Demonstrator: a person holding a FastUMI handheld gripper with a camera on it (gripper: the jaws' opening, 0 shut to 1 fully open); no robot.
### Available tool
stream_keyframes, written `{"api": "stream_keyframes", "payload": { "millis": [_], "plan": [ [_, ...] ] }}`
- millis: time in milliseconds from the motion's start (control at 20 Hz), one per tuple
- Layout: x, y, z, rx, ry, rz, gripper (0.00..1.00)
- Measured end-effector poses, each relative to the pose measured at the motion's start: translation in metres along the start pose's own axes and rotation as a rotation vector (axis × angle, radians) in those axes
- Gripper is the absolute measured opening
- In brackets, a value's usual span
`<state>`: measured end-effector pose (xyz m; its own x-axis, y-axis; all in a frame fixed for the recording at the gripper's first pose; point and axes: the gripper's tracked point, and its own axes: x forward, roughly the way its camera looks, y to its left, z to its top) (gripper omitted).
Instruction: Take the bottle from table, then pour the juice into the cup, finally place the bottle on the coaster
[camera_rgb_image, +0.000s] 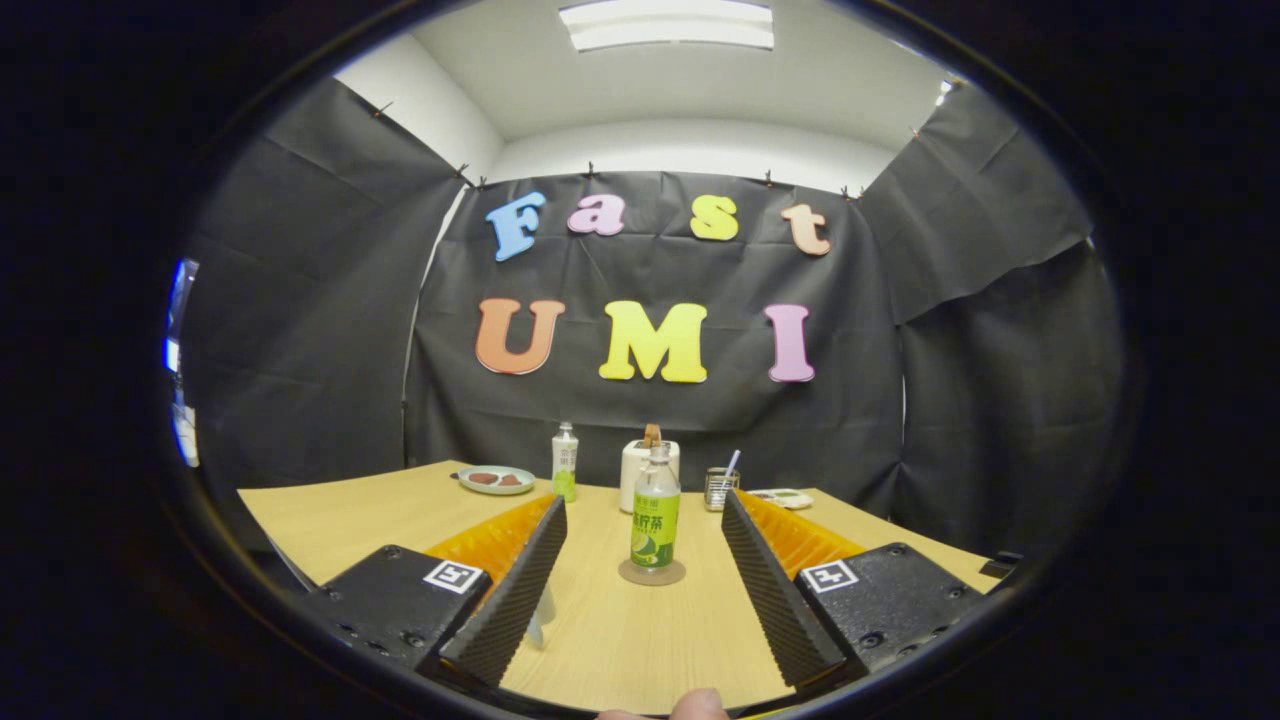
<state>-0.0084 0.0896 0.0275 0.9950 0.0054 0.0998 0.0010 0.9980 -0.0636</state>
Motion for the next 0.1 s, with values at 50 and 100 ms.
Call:
{"api": "stream_keyframes", "payload": {
  "millis": [50,100],
  "plan": [
    [-0.0009,0.0001,0.0,-0.002,-0.002,0.001,1.0],
    [-0.0014,0.0012,0.0005,-0.005,-0.003,0.002,1.0]
  ]
}}
